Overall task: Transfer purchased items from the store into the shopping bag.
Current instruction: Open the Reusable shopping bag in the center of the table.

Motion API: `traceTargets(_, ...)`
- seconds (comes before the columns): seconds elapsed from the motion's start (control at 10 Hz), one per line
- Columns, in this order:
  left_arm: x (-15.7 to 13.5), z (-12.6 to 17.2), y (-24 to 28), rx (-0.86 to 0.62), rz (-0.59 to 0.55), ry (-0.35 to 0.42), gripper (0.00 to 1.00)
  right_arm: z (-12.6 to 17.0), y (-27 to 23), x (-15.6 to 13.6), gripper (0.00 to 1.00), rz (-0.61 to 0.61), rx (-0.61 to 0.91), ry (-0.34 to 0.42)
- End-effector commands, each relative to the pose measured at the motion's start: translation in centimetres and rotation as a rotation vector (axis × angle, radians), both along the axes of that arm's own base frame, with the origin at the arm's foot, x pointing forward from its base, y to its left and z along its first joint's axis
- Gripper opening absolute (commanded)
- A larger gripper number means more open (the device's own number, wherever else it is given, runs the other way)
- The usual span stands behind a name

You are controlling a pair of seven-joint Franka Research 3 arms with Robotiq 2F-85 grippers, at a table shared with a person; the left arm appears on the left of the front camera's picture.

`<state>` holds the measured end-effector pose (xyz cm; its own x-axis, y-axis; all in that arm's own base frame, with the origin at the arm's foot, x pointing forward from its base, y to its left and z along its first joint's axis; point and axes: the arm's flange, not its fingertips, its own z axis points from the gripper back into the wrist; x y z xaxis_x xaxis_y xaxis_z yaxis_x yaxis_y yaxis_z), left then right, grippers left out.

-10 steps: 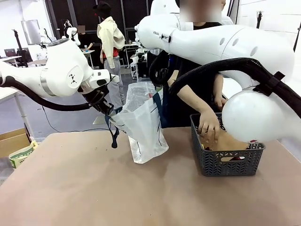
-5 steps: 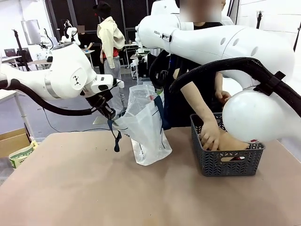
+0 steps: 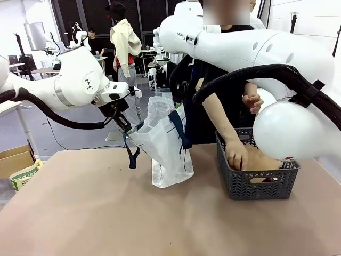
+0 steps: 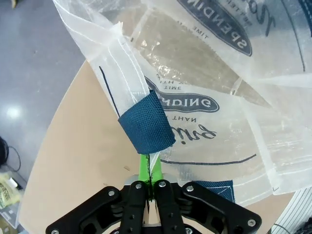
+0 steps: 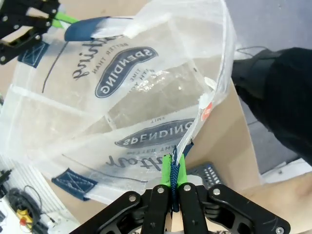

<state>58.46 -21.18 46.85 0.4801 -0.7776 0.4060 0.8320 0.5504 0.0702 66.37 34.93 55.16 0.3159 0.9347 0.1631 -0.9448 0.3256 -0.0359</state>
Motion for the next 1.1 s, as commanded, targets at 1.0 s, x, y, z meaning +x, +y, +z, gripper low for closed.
traceTargets(1.0,0.4,0.4,0.9,-0.045,-0.025,0.006,0.00,0.3,-0.6,0.1,0.00,0.022,0.010,0.000)
